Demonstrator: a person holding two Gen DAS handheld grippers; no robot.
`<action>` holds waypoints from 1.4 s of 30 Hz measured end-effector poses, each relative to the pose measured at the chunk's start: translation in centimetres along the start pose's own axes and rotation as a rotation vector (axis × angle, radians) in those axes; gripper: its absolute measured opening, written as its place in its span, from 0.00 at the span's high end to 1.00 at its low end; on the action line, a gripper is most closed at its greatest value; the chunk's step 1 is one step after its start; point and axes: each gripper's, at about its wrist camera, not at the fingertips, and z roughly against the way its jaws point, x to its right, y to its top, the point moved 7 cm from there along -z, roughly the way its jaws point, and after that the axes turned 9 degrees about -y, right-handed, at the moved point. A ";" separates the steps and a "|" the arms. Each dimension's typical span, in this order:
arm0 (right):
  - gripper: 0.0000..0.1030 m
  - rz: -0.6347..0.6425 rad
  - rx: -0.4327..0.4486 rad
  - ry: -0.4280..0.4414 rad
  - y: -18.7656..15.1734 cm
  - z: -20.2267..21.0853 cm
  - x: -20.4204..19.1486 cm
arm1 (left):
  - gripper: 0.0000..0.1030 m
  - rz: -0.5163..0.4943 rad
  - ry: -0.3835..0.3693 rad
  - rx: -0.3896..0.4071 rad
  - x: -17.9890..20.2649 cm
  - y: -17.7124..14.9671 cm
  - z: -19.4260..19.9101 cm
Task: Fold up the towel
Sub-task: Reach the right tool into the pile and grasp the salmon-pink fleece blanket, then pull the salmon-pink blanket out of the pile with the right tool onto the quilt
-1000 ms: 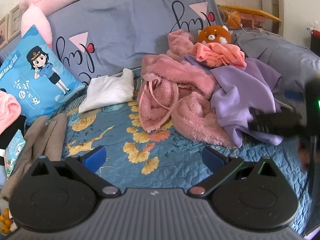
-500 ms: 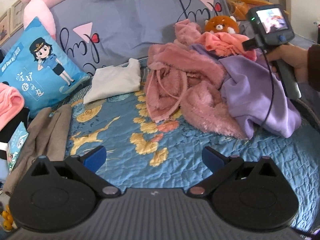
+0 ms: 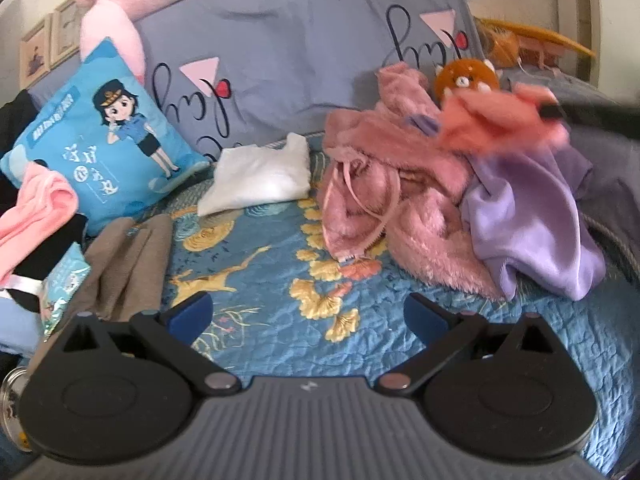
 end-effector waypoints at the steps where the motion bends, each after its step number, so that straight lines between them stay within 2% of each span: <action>1: 0.97 0.026 -0.035 0.030 -1.5 1.0 -1.3 | 0.00 0.007 0.004 0.005 -0.2 0.1 0.5; 4: 0.97 0.143 -0.133 0.087 -6.6 3.4 -5.2 | 0.00 0.017 0.011 0.028 -0.9 0.3 2.2; 7: 0.97 0.216 -0.173 0.152 -10.2 5.3 -8.4 | 0.00 0.007 0.024 0.029 -1.4 0.0 3.6; 11: 0.96 0.234 -0.223 0.242 -12.9 7.1 -11.2 | 0.00 -0.017 0.037 0.009 -1.4 -0.9 4.5; 12: 0.92 0.243 -0.229 0.240 -13.1 7.2 -11.2 | 0.00 -0.023 0.040 0.001 -1.4 -1.2 4.5; 14: 0.76 0.255 -0.235 0.217 -13.3 7.2 -10.7 | 0.00 -0.035 0.042 -0.015 -1.1 -1.8 4.3; 15: 0.58 0.256 -0.231 0.191 -13.2 7.3 -10.0 | 0.00 -0.042 0.041 -0.025 -0.9 -2.1 4.1; 16: 0.50 0.247 -0.217 0.171 -12.8 7.4 -9.1 | 0.00 -0.049 0.036 -0.036 -0.5 -2.5 3.7; 20: 0.50 0.194 -0.161 0.087 -11.3 7.0 -4.8 | 0.00 -0.078 0.007 -0.071 1.0 -3.6 1.8; 23: 0.50 0.126 -0.154 0.016 -10.2 4.7 -2.0 | 0.00 -0.119 -0.013 -0.093 2.9 -4.4 0.5; 26: 0.50 -0.012 -0.168 0.025 -9.2 1.9 -0.8 | 0.00 -0.151 -0.027 -0.096 4.0 -4.5 0.0; 29: 0.54 -0.157 -0.199 0.079 -8.5 -0.6 -1.0 | 0.00 -0.179 -0.040 -0.099 5.0 -4.7 -0.4; 30: 0.73 -0.185 -0.214 0.095 -8.5 -1.2 -1.4 | 0.00 -0.175 -0.039 -0.097 4.8 -4.6 -0.3; 31: 0.98 -0.205 -0.228 0.109 -8.5 -1.7 -1.8 | 0.00 -0.166 -0.036 -0.093 4.3 -4.5 -0.1; 33: 0.98 -0.200 -0.229 0.150 -8.0 -2.0 -3.6 | 0.00 -0.147 -0.029 -0.087 3.4 -4.2 0.3; 36: 0.98 -0.162 -0.183 0.252 -6.9 -1.2 -7.3 | 0.00 -0.110 0.013 -0.066 0.8 -3.4 1.4; 42: 0.98 -0.012 -0.135 0.501 -6.2 1.1 -17.7 | 0.00 -0.012 0.154 -0.036 -6.6 -2.6 4.2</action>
